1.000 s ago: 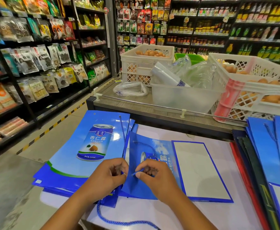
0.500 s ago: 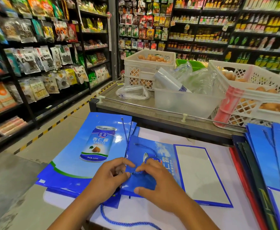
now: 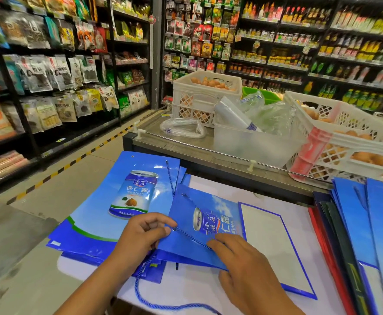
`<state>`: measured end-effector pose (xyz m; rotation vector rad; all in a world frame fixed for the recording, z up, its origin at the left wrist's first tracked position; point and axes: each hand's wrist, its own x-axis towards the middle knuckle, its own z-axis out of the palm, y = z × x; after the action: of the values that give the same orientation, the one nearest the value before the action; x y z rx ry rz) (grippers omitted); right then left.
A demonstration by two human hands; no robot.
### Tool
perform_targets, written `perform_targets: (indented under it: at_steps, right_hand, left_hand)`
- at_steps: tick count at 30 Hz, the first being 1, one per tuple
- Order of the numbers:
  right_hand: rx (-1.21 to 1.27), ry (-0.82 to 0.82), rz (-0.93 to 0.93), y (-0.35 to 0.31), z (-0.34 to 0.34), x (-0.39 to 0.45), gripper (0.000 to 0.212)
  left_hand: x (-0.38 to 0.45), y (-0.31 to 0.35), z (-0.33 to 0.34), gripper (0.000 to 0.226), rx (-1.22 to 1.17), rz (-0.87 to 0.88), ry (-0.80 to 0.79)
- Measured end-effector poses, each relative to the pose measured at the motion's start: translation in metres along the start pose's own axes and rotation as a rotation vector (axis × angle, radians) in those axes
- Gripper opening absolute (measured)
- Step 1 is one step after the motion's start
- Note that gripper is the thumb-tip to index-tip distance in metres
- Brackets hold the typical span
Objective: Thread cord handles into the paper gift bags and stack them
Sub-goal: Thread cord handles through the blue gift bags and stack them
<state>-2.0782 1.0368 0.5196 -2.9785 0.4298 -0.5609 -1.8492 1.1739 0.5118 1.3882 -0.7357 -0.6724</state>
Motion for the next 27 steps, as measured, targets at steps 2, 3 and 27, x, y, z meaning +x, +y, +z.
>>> perform_targets:
  at_steps: [2,3,27]
  right_hand:
    - [-0.024,0.075,0.01,0.002,-0.009,0.002,0.057]
    - [-0.06,0.112,0.021,0.004,-0.013,0.003,0.051]
    - [-0.016,0.068,0.184,0.08,-0.151,0.105,0.039]
  left_hand:
    - [-0.002,-0.001,0.001,0.023,-0.024,0.027,0.02]
    - [-0.003,0.0,0.001,0.021,-0.018,0.043,0.019]
    - [-0.007,-0.007,0.005,0.031,0.155,0.095,-0.004]
